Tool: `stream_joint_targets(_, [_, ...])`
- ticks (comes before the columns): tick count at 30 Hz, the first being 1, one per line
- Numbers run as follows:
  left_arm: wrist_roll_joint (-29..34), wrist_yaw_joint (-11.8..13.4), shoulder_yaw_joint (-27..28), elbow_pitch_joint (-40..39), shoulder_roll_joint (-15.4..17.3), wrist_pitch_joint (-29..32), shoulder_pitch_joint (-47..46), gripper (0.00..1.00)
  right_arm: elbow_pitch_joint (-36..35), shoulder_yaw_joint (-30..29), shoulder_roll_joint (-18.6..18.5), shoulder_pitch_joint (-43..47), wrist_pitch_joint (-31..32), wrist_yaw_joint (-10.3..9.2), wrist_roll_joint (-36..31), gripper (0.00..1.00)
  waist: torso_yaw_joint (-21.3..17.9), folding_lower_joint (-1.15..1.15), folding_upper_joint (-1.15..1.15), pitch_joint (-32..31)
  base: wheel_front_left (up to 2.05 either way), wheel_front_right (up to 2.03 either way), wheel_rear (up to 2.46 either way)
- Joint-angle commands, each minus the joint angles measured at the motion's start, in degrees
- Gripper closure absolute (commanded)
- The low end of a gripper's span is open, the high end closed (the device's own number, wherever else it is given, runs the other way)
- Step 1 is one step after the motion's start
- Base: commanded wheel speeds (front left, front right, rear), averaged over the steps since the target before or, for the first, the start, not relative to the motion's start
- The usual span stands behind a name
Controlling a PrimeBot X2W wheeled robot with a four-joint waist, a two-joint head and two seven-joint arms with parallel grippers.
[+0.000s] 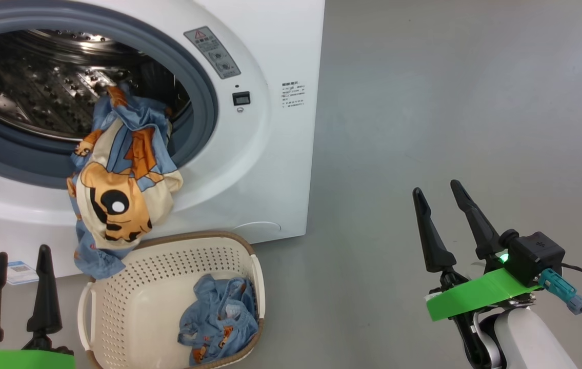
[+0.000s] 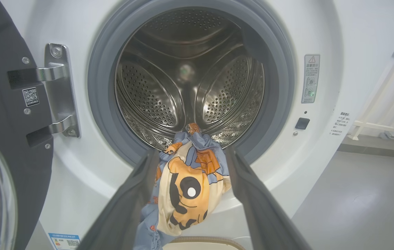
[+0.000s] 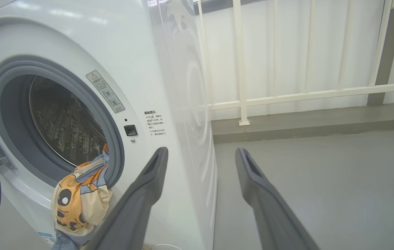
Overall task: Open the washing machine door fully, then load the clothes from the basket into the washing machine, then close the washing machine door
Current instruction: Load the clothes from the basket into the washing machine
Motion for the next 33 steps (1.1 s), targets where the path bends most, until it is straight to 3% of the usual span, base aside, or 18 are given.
stream_joint_targets(1, [1.04, -0.13, 2.09, -1.52, 1.28, -0.36, -0.80, 0.00, -1.12, 1.17, -0.21, -0.34, -0.46, 0.32, -0.72, 0.00, 0.01, 0.00, 0.00, -0.08, 0.00, 0.00, 0.00])
stream_joint_targets(15, [-1.37, -0.13, -0.35, 1.84, 2.42, -0.26, -0.77, 0.00, -1.19, 1.89, -0.21, -0.43, -0.46, 0.32, -0.72, 0.00, -0.59, 0.00, 0.00, 1.06, 0.00, 0.00, 0.00])
stream_joint_targets(33, [-12.82, -0.13, -11.86, 18.75, 11.20, 0.37, -13.05, 0.00, -5.36, 2.09, -0.21, -1.24, -0.46, 0.32, 0.26, 0.00, -3.30, 0.00, 0.00, 10.21, 0.00, 0.00, 0.00])
